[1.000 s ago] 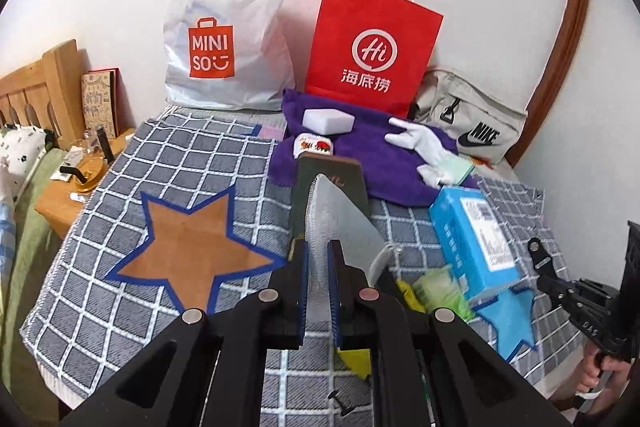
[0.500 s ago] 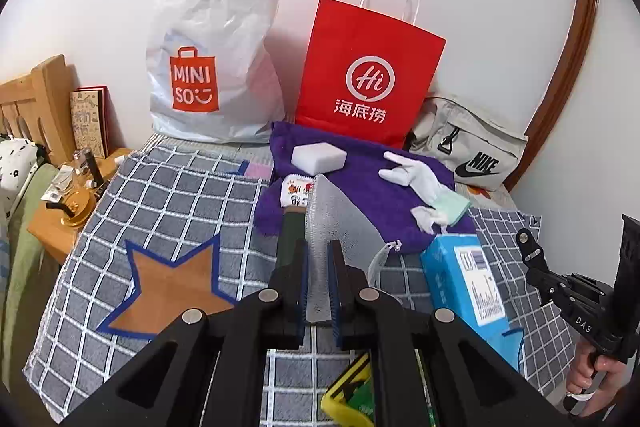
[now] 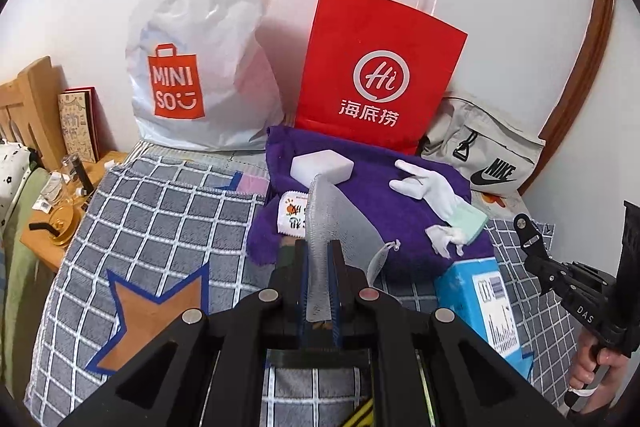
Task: Organize soft objects
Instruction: 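Carry the mesh bag in the left tool over the purple towel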
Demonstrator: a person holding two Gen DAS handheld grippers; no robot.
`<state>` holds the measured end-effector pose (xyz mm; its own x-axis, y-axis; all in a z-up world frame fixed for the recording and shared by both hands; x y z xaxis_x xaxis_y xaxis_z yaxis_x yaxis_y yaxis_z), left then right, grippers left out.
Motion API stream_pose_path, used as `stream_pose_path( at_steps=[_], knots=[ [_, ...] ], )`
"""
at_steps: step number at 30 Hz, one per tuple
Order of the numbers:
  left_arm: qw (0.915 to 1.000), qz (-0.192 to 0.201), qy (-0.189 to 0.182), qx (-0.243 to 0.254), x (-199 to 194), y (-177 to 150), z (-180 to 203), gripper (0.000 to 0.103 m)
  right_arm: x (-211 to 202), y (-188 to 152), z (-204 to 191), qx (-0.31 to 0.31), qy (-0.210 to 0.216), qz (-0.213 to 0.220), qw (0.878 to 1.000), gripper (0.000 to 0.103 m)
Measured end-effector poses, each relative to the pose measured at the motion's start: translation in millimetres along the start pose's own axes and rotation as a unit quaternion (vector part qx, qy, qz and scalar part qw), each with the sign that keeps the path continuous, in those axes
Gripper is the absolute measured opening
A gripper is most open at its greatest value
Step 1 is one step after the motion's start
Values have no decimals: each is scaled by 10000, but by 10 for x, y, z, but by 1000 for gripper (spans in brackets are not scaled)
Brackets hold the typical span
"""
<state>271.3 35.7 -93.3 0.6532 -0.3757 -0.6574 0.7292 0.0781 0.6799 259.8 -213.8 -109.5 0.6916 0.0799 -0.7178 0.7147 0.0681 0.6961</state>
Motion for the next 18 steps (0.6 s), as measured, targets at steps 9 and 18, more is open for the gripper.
stream_pose_path(
  at_steps=[9, 18],
  knots=[
    [9998, -98, 45, 161, 329, 292, 51, 9, 345, 292, 123, 90, -53, -34, 9999, 3],
    [9994, -246, -10, 234, 698, 476, 126, 9, 629, 535, 214, 98, -98, -70, 9999, 3]
  ],
)
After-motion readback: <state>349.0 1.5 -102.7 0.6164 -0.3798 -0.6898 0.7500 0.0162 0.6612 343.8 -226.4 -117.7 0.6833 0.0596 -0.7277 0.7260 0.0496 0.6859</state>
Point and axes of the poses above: each gripper's, at about its wrist camera, not at the fingertips, and x roughly the way its jaws point, z to its right, y to its top, the point moved 8 cm from there along x, roughly the way its jaws point, and after that the axes turned 10 degrees about -y, right-handed, at the moved point
